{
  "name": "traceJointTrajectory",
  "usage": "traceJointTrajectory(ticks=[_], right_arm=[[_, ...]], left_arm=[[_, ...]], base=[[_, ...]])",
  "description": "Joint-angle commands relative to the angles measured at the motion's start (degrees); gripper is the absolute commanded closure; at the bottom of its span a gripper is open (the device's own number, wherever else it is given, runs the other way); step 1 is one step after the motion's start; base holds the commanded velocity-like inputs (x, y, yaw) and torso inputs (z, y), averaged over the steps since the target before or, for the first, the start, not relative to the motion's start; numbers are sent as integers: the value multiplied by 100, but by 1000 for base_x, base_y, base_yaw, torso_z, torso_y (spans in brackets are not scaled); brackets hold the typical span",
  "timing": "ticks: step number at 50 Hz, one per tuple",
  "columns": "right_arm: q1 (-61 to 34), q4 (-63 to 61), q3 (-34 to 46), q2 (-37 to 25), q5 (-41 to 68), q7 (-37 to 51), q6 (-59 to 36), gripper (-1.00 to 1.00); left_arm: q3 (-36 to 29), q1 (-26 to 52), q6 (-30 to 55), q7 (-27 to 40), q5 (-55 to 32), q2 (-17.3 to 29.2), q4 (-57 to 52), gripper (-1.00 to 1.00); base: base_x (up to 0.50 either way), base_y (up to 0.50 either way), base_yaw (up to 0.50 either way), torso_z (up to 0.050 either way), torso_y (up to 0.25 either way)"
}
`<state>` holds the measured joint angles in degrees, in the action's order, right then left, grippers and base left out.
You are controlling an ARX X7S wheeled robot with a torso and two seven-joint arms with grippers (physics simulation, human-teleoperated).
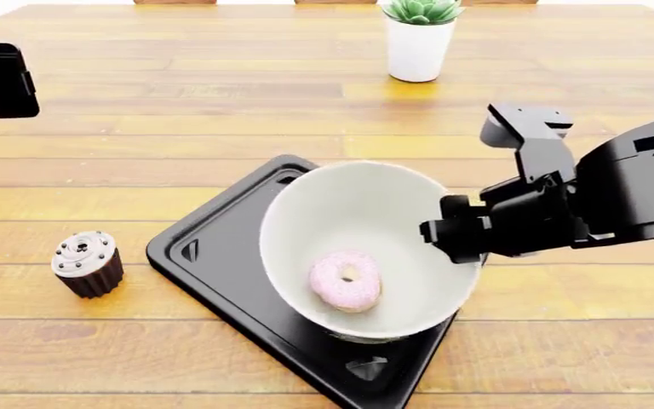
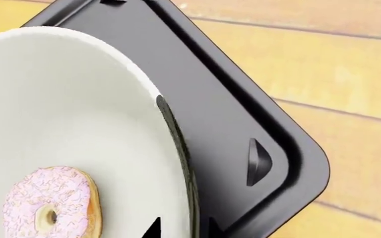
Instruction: Pick up the bowl with donut and place it on the tray. Pick up the cupcake and place it on the tray.
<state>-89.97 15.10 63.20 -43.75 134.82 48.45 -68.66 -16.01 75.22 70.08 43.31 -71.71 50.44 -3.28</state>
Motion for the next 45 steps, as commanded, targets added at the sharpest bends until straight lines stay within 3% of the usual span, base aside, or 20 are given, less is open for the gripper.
traceJointTrajectory(ticks=[1,23,36,38,45], right_arm=[[-77,-63,22,-16,148,-18,-8,-100],[-1598,-282,-319,-326,994,621,34,-100],[-1671,-196,-431,-534,375,490,-118,-100],[-1677,-197,-435,-574,337,491,-128,-100],[-1601,-334,-450,-830,245,510,-132,-100]], left_arm=[[4,-17,-12,12,-24,25,-3,-100],[43,52,34,53,-243,-79,8,-100],[-85,622,817,191,-1032,-274,-25,-100],[-55,700,941,322,-1264,-328,51,-100],[-185,1149,1476,2039,-3483,-331,671,-100]], base=[[0,0,0,0,0],[0,0,0,0,0],[0,0,0,0,0],[0,0,0,0,0],[0,0,0,0,0]])
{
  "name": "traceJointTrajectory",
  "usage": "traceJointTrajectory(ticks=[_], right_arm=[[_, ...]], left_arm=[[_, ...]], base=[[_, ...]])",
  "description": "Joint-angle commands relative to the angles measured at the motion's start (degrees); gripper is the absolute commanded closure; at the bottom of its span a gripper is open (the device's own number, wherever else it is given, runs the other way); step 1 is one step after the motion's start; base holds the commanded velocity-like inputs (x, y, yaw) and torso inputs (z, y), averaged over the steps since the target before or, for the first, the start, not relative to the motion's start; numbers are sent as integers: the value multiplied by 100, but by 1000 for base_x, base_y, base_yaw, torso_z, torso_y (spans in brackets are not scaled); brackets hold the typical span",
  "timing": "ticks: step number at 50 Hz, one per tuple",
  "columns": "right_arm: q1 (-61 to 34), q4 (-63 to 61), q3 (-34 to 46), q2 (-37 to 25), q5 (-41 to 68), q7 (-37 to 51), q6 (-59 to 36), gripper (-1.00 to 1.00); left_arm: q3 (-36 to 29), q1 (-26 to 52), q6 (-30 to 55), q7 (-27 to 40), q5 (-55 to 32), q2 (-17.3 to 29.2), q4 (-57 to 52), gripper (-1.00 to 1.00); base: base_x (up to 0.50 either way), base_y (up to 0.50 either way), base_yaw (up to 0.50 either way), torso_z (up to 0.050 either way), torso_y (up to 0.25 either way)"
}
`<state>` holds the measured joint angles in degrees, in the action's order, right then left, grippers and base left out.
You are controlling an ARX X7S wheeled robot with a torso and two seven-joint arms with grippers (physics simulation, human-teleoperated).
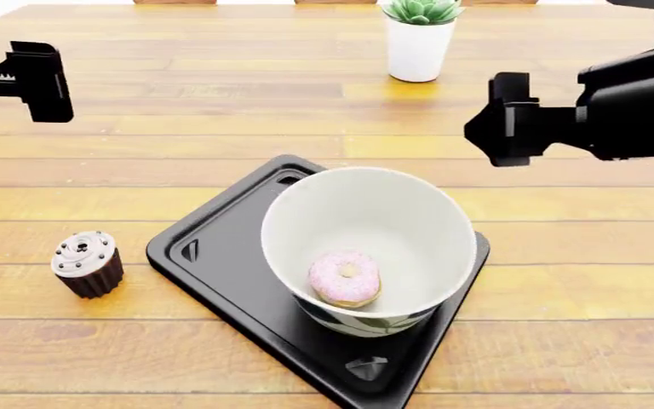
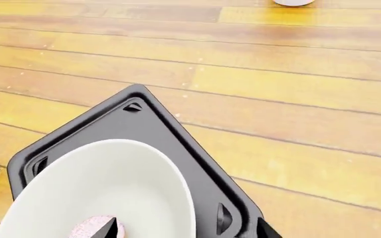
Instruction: Pick up the bowl with donut and place it on the tray. Pick up the cupcake and place it on the tray.
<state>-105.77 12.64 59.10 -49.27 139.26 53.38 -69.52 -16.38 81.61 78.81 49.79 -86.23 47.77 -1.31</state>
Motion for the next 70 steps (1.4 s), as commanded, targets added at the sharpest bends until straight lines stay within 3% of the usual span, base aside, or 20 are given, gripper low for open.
traceJointTrajectory(ticks=[1,9,24,38,70], right_arm=[[-18,-101,-42,-299,-192,20,-41,-100],[-1,-278,-29,-537,-102,143,0,-100],[324,-443,-78,-696,-368,-66,131,-100],[609,-549,-111,-760,-645,-297,241,-100],[1017,-697,-80,-828,-1088,-613,337,-100]], left_arm=[[-207,554,570,1571,-2284,-34,506,-100],[-833,723,-122,2830,-4295,405,506,-100],[-1170,250,-953,3241,-5888,973,-230,-100],[-1100,-264,-1125,3044,-5988,1382,-645,-100],[-1677,-11,-943,3189,-6144,1729,-710,-100]], base=[[0,0,0,0,0],[0,0,0,0,0],[0,0,0,0,0],[0,0,0,0,0],[0,0,0,0,0]])
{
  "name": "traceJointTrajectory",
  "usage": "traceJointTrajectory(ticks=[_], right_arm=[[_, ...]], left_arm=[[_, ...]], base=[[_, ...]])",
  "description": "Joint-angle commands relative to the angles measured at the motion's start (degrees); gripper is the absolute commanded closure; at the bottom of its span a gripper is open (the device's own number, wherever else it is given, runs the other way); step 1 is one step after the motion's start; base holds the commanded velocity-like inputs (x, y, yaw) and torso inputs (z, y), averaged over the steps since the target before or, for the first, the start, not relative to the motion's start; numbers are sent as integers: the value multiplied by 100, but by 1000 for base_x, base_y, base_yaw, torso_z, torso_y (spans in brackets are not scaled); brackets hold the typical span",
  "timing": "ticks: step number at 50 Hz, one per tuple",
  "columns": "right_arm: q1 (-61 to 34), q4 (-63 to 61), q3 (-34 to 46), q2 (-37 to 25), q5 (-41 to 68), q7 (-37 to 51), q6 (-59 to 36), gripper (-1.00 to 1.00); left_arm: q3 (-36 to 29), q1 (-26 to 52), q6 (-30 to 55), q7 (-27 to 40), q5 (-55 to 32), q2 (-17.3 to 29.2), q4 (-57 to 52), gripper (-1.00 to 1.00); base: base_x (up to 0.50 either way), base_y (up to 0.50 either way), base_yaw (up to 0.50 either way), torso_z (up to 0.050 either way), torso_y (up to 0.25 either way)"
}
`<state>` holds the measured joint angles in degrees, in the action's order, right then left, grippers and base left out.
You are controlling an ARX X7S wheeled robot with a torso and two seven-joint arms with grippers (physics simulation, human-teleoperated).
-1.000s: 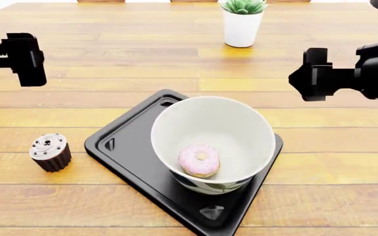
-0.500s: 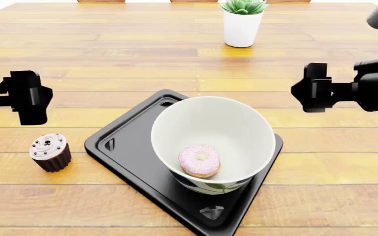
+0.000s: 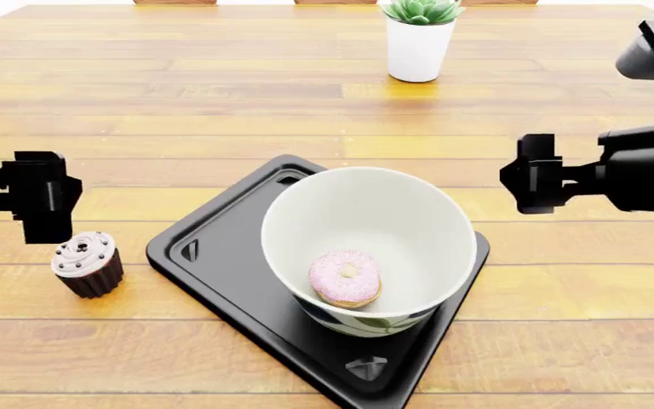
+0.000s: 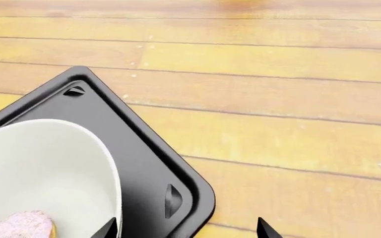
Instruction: Pick up the bowl with donut and place it on the tray. Pick up the cupcake and place it on the tray.
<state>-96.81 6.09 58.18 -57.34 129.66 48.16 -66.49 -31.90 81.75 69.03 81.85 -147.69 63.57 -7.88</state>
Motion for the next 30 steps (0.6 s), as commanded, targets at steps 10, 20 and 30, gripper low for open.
traceJointTrajectory(ticks=[10,20,30], right_arm=[[184,-79,25,-32,-202,-142,42,-100],[225,-93,29,-55,-286,-198,42,-100],[252,-127,41,-56,-309,-202,57,-100]], left_arm=[[-99,-381,27,-291,265,242,-123,-100],[76,-785,-37,-623,657,437,-220,-100],[306,-1171,-64,-1132,1482,321,-146,-100]], base=[[0,0,0,0,0],[0,0,0,0,0],[0,0,0,0,0]])
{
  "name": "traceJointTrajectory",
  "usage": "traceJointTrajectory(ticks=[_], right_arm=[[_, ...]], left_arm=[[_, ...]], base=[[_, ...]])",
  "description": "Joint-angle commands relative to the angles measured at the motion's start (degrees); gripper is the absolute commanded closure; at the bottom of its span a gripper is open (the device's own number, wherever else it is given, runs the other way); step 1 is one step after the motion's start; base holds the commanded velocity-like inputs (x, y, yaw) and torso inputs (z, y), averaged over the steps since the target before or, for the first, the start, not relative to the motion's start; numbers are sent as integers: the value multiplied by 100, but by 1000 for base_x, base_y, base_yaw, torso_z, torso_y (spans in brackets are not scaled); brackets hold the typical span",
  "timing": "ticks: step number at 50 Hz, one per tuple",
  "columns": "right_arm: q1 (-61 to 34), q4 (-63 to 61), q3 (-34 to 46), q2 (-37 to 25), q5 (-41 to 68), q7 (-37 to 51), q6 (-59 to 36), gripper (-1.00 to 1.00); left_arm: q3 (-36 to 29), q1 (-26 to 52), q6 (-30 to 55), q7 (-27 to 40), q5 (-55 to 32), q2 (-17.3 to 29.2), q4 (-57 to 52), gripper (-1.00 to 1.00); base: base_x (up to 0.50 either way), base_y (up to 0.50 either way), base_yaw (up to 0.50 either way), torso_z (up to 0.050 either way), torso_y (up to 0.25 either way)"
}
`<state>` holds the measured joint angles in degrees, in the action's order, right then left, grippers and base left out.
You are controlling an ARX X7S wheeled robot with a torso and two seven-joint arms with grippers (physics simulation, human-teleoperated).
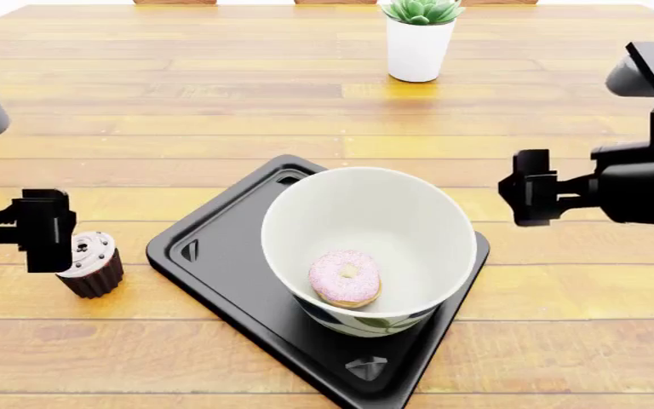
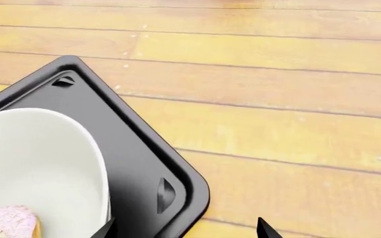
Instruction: Pick up the bowl with donut and place it on the tray. Pick up the cupcake and place it on the tray.
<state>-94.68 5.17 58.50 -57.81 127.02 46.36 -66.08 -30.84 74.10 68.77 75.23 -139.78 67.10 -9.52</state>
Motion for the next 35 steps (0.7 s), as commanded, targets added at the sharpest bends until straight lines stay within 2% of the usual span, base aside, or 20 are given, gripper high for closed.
traceJointTrajectory(ticks=[1,12,22,35], right_arm=[[43,-38,10,-8,-52,-26,20,-100],[99,-59,9,-29,-151,-102,36,-100],[127,-101,14,-77,-166,-105,44,-100],[193,-106,46,-75,-247,-134,59,-100]], left_arm=[[212,-445,-43,-515,750,-45,21,-100],[213,-597,6,-795,1098,-202,82,-100],[291,-727,-62,-913,1223,-97,15,-100],[370,-1034,-169,-1415,2048,-293,145,-100]], base=[[0,0,0,0,0],[0,0,0,0,0],[0,0,0,0,0],[0,0,0,0,0]])
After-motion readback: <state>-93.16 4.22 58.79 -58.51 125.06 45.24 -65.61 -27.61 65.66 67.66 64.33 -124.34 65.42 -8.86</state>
